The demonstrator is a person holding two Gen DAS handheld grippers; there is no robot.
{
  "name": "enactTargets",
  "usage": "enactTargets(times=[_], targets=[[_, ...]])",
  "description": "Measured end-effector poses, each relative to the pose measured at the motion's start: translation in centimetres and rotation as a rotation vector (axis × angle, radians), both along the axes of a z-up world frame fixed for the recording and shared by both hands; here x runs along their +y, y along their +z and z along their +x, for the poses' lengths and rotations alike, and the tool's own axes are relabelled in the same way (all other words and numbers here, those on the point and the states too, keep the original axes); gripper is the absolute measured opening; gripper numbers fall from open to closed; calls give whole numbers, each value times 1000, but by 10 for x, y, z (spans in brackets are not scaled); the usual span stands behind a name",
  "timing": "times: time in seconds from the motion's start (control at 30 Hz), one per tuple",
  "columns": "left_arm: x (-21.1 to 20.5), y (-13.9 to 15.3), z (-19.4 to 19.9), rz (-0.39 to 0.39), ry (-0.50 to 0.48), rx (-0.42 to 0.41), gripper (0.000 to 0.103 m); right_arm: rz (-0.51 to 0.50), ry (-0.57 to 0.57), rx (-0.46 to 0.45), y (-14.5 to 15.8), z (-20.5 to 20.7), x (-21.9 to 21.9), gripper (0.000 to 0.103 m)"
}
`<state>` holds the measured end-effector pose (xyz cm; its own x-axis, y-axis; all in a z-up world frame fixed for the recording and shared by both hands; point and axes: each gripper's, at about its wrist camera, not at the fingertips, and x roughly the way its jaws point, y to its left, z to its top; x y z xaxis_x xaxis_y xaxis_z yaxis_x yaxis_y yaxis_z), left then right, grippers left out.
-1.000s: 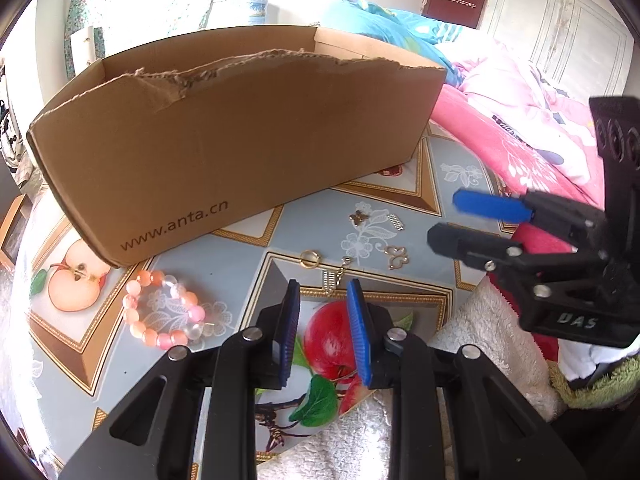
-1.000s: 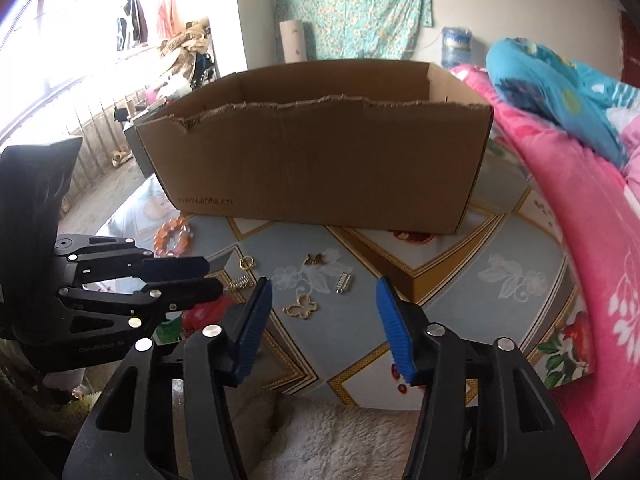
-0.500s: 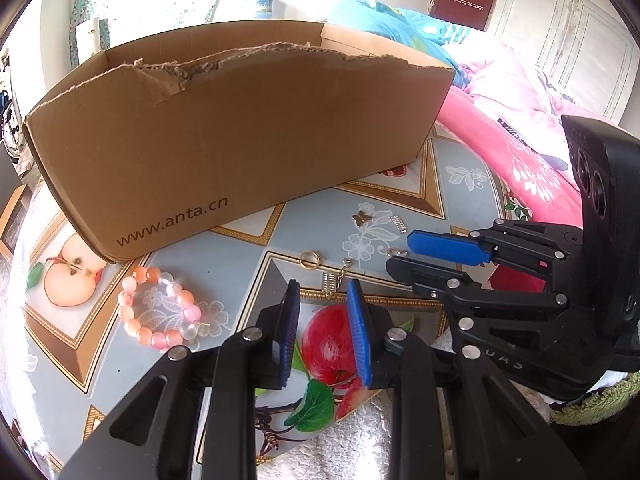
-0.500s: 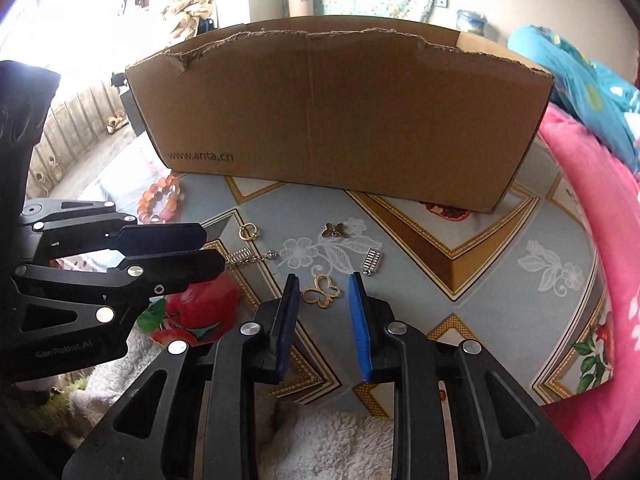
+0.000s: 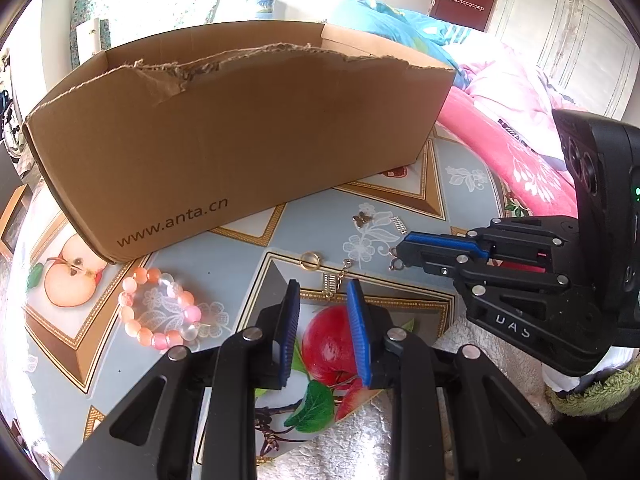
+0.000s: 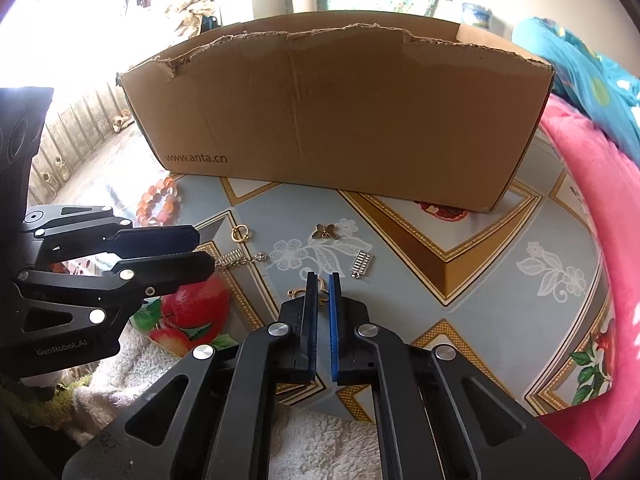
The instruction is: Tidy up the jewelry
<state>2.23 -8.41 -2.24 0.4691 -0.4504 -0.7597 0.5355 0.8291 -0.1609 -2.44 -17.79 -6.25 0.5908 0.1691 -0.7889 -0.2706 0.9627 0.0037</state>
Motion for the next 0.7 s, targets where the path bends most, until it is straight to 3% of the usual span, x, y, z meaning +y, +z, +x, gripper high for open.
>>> enactTargets(times=[0.3, 0.53, 0.7], targets=[[-2, 1, -2, -6, -6, -3, 23, 9, -2, -3, 7, -6, -5, 7], [-1, 2, -2, -7, -2, -6, 23, -21, -8, 4, -2, -6, 13, 24], [0, 1, -1, -10, 3, 1, 23, -47, -18, -9, -4, -4, 22, 25]])
